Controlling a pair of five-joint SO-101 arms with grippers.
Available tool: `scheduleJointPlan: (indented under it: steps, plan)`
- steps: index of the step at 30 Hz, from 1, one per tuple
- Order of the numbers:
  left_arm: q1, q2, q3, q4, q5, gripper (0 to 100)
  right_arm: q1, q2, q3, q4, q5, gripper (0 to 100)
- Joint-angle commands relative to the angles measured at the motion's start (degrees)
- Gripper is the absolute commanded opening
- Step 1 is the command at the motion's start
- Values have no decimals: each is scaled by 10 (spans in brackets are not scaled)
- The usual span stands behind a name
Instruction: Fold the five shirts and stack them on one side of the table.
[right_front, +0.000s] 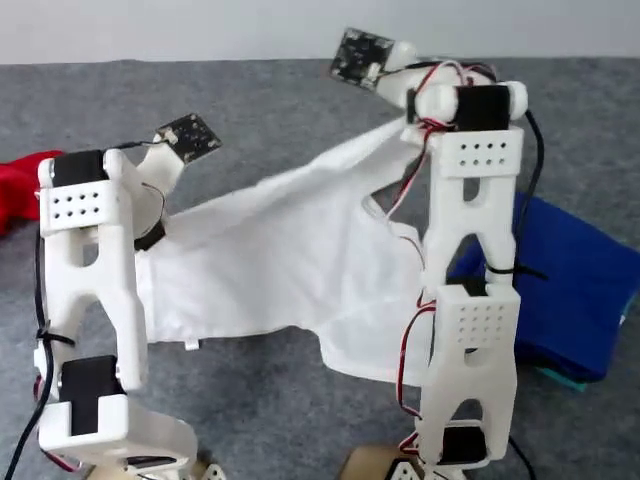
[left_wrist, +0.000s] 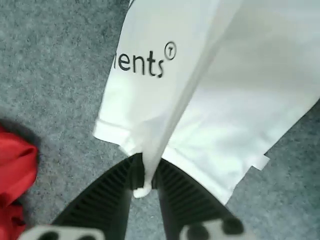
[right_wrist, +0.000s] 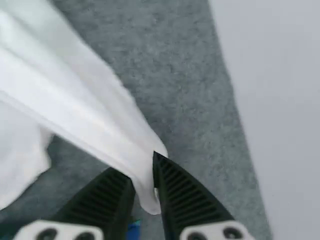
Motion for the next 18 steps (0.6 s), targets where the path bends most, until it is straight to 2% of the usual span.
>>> scheduleJointPlan:
  steps: [1, 9, 18]
  plan:
    - [4, -34, -25, -13, -4, 5, 25, 29, -12, -144, 8, 9]
    - [3, -35, -26, -19, -4, 5, 3, 149, -12, -452, 90, 9]
    - [3, -35, -26, -20, -4, 5, -65, 216, -10, -660, 118, 9]
